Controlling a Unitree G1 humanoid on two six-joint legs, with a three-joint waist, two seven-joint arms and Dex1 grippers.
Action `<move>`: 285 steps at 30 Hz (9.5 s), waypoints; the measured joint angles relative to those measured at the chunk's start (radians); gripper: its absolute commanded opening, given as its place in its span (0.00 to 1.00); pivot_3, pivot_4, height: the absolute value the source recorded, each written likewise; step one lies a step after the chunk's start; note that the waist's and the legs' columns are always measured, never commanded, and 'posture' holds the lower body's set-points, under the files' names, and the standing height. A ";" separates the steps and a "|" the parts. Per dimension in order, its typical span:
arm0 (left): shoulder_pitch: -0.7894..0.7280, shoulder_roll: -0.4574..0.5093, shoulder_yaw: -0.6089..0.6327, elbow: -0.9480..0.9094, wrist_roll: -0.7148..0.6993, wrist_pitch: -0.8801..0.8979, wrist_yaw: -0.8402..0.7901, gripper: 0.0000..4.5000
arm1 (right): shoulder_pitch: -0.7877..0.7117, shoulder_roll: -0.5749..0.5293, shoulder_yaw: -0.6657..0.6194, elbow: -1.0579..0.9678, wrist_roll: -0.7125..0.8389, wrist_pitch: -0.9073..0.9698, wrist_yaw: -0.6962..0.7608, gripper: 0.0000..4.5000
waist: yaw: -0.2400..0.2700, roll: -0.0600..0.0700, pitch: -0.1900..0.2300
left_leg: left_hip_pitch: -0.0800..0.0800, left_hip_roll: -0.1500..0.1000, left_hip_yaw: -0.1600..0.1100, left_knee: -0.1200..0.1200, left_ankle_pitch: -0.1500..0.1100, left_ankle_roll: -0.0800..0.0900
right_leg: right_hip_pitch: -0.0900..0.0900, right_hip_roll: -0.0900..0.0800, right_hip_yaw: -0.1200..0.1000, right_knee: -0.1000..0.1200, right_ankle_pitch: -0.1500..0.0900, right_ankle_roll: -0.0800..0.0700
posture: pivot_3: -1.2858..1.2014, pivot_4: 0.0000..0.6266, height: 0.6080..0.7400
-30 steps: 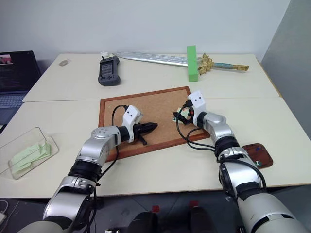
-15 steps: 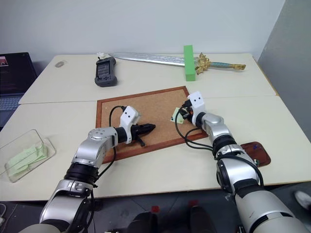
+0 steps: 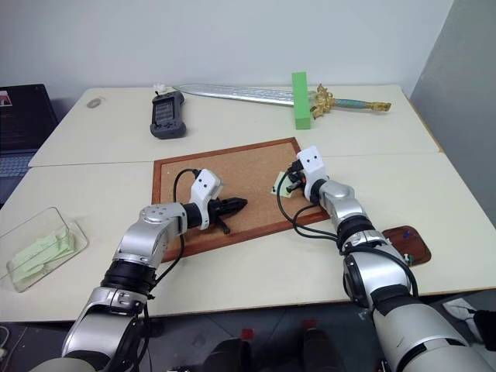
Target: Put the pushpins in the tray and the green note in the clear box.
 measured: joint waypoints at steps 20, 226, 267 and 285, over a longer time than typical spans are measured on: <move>0.008 0.004 0.000 -0.022 0.000 0.020 0.002 0.00 | -0.038 0.024 -0.004 0.040 -0.010 0.000 -0.036 0.38 | -0.001 0.000 0.000 | 0.000 0.000 0.000 0.000 0.000 0.000 | 0.000 0.000 0.000 0.000 0.000 0.000 | 0.52 0.24 1.00; -0.027 -0.039 -0.028 0.080 0.003 -0.026 -0.031 0.00 | 1.252 -0.299 -0.516 -1.844 0.238 0.967 -0.141 0.02 | 0.031 0.007 -0.006 | 0.002 -0.003 0.000 0.001 0.000 0.001 | 0.006 0.003 0.000 -0.003 0.000 0.002 | 0.52 0.24 1.00; -0.054 -0.037 -0.038 0.122 0.010 -0.045 -0.061 0.00 | 1.088 -0.463 -0.326 -1.699 0.334 0.746 0.058 0.35 | 0.031 0.008 -0.007 | 0.002 -0.003 -0.001 0.001 0.000 0.001 | 0.006 0.005 -0.001 -0.004 0.000 0.002 | 0.52 0.24 1.00; -0.042 -0.025 -0.044 0.076 0.011 -0.015 -0.068 0.00 | 0.583 -0.281 0.093 -1.079 0.180 0.336 0.207 0.35 | 0.029 0.008 -0.007 | 0.001 -0.002 -0.001 0.001 0.000 0.001 | 0.005 0.003 -0.001 -0.004 0.000 0.002 | 0.52 0.24 1.00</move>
